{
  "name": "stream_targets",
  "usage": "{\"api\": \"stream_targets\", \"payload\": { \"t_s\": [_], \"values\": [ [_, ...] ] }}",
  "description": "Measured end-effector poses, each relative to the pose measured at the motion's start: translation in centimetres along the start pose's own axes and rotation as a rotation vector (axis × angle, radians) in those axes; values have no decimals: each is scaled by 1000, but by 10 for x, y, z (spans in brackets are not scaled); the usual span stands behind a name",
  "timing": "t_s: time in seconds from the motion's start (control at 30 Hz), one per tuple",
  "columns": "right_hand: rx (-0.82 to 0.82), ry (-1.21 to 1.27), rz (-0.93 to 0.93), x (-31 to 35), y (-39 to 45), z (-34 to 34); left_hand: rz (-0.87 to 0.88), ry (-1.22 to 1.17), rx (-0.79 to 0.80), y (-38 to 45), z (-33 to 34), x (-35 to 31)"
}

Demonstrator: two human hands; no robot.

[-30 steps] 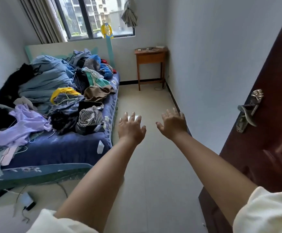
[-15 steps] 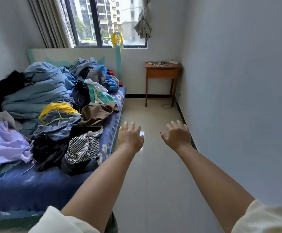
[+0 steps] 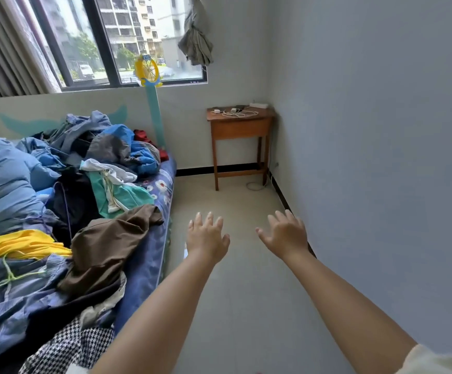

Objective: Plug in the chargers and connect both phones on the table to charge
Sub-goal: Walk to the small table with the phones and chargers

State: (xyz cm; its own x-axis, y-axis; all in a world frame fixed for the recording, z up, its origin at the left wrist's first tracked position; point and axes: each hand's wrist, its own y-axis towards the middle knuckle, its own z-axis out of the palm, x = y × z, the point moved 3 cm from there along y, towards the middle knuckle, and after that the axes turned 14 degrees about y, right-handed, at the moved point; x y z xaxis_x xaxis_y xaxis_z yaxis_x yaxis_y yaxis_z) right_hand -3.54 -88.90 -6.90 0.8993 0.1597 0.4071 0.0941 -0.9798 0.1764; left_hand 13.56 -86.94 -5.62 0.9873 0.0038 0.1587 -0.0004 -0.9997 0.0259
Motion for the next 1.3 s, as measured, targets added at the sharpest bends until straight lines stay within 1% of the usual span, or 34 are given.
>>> {"api": "stream_targets", "payload": {
  "t_s": [0.07, 0.13, 0.27, 0.33, 0.47, 0.57, 0.7, 0.8, 0.87, 1.03, 1.17, 1.3],
  "values": [
    [14, 6, -7, -8, 59, 9, -2, -4, 23, 58, 2, 2],
    [12, 15, -37, -14, 115, 15, -4, -7, 22, 110, 1, 6],
    [54, 2, -30, -17, 227, 37, -33, -5, 14, 222, -3, 25],
    [79, 0, -44, -13, 255, 46, -39, 6, 0, 255, -5, 34],
    [86, -10, -78, -19, 371, 78, -69, -3, 0, 370, 11, 51],
    [45, -19, -62, -26, 476, 91, -56, 2, -7, 467, 22, 66],
    [24, -31, 21, -37, 597, 98, -38, -25, 26, 588, 32, 76],
    [-3, -46, 45, -47, 675, 98, -1, -56, 30, 673, 34, 71],
    [15, -52, 54, -57, 716, 101, 21, -84, 39, 722, 35, 62],
    [-5, -79, 103, -104, 834, 116, 104, -126, 15, 854, 48, 31],
    [-4, -90, 96, -145, 955, 127, 97, -118, -9, 980, 53, 14],
    [-4, -64, 58, -176, 1072, 130, 43, -91, 4, 1092, 50, 9]
  ]
}}
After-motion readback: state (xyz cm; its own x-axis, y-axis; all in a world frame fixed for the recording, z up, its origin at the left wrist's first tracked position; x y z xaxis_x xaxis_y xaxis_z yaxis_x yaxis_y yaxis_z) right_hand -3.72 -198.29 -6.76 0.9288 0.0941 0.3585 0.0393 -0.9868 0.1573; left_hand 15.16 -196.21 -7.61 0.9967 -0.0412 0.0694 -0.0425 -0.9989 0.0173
